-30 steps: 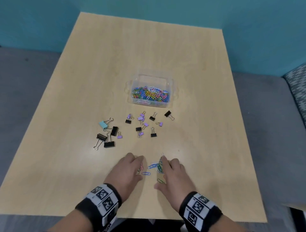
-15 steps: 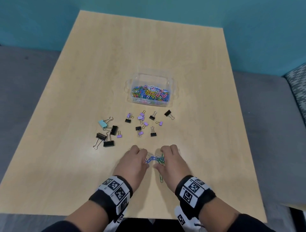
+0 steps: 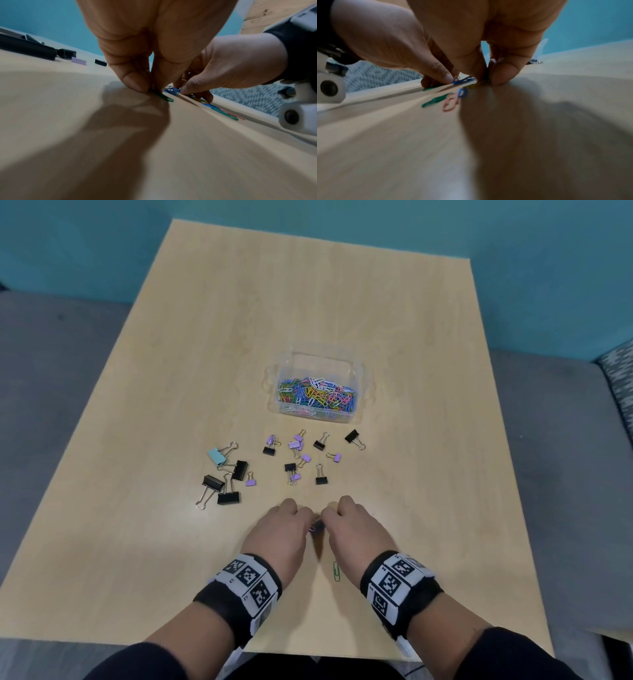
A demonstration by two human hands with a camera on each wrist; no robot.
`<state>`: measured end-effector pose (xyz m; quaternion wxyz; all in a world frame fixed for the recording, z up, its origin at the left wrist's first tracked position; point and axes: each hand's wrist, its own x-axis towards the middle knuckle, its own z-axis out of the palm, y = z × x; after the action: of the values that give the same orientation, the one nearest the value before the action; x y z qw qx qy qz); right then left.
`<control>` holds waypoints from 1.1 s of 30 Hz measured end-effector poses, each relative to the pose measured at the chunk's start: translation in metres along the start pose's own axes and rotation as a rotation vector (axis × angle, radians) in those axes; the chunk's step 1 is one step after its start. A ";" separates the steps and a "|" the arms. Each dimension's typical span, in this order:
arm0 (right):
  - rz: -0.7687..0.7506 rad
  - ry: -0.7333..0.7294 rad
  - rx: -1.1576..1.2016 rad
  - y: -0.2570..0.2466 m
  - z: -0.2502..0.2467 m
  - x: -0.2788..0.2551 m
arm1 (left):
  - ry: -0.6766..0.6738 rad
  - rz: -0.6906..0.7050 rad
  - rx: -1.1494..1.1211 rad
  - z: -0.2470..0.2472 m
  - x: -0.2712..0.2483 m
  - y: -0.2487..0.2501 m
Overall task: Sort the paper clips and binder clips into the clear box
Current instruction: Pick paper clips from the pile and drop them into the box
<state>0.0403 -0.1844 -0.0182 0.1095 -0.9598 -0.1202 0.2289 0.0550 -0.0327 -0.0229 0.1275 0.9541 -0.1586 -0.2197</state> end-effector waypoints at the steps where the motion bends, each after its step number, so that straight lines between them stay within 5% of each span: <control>1: -0.015 -0.007 -0.024 0.001 -0.002 -0.001 | -0.003 0.014 0.003 -0.001 0.001 -0.001; 11: 0.047 0.113 0.074 0.026 -0.004 0.006 | -0.060 0.128 0.112 -0.011 0.003 -0.005; 19: 0.477 0.075 1.020 0.046 -0.012 0.006 | -0.024 0.179 0.183 -0.011 0.013 -0.019; 25: 0.505 0.077 1.251 0.053 -0.030 0.014 | -0.042 0.137 0.199 -0.018 0.026 -0.017; 28: 0.495 0.074 1.278 0.055 -0.036 0.022 | -0.079 -0.064 -0.015 -0.023 0.036 -0.019; 33: 0.441 0.137 1.316 0.054 -0.073 0.041 | -0.010 -0.381 -0.780 -0.063 0.053 -0.027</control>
<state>0.1191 -0.2350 0.0140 0.6267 -0.7081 0.2486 0.2099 0.1357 -0.0164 0.0036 0.4348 0.8456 0.1145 -0.2876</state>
